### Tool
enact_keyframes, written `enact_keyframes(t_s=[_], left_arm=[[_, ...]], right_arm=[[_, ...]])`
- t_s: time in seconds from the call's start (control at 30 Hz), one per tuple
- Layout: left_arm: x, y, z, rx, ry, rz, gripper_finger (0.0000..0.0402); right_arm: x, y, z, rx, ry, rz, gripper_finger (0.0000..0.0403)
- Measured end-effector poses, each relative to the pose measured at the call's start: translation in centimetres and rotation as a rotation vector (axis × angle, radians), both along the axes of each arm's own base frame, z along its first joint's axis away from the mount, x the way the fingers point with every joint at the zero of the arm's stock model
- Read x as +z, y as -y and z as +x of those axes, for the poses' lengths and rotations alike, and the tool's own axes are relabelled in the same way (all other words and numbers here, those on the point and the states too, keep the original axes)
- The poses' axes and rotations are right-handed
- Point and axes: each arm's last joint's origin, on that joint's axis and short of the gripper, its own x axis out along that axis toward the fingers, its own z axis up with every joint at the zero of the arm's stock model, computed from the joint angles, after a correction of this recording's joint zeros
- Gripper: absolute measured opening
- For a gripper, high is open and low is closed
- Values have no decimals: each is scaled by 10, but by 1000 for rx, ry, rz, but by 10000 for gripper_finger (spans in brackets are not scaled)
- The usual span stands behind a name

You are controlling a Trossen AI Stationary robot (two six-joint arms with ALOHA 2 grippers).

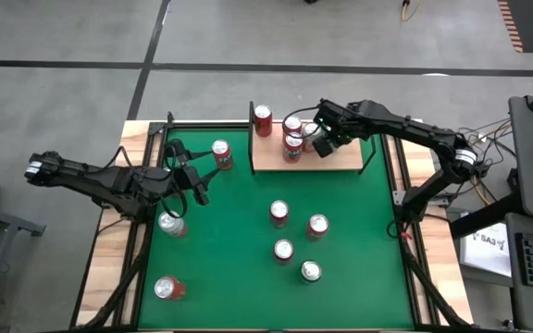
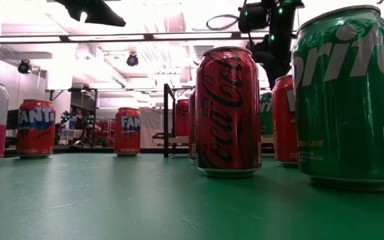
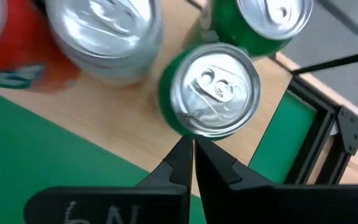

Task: Place canned beverage on shelf
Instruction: Put the green soda can on the shelf aligned with the other green soda can, then put the pink-white soda can on the shelf aligned with the other pink-white soda can

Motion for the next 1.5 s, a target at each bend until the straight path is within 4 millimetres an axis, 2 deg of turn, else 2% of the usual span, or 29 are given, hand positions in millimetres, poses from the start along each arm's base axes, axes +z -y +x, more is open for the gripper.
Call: enact_keyframes(t_s=[0.23,0.4,0.53,0.67,0.8,0.93,1.1,1.27,1.5], left_arm=[[-3,2,0,-58,-5,-62,226],[-10,4,-2,-58,42,-257,226],[-20,7,-2,-92,37,-495,226],[-30,12,0,-59,22,-678,226],[-39,20,4,-64,-23,-828,226],[-42,31,10,-100,-99,-984,226],[-37,48,21,-121,-182,-1117,226],[-32,63,18,-17,-355,-1196,226],[-32,82,4,169,-527,-1204,226]], right_arm=[[24,-47,17,146,192,-133,9],[30,-94,25,267,304,-271,9],[22,-131,28,342,402,-356,9],[4,-164,34,454,501,-400,9],[-15,-188,37,556,596,-420,9],[-32,-203,35,612,647,-414,9],[-46,-215,30,642,661,-391,9],[-45,-215,30,639,669,-394,9],[-45,-215,30,641,668,-394,9]])
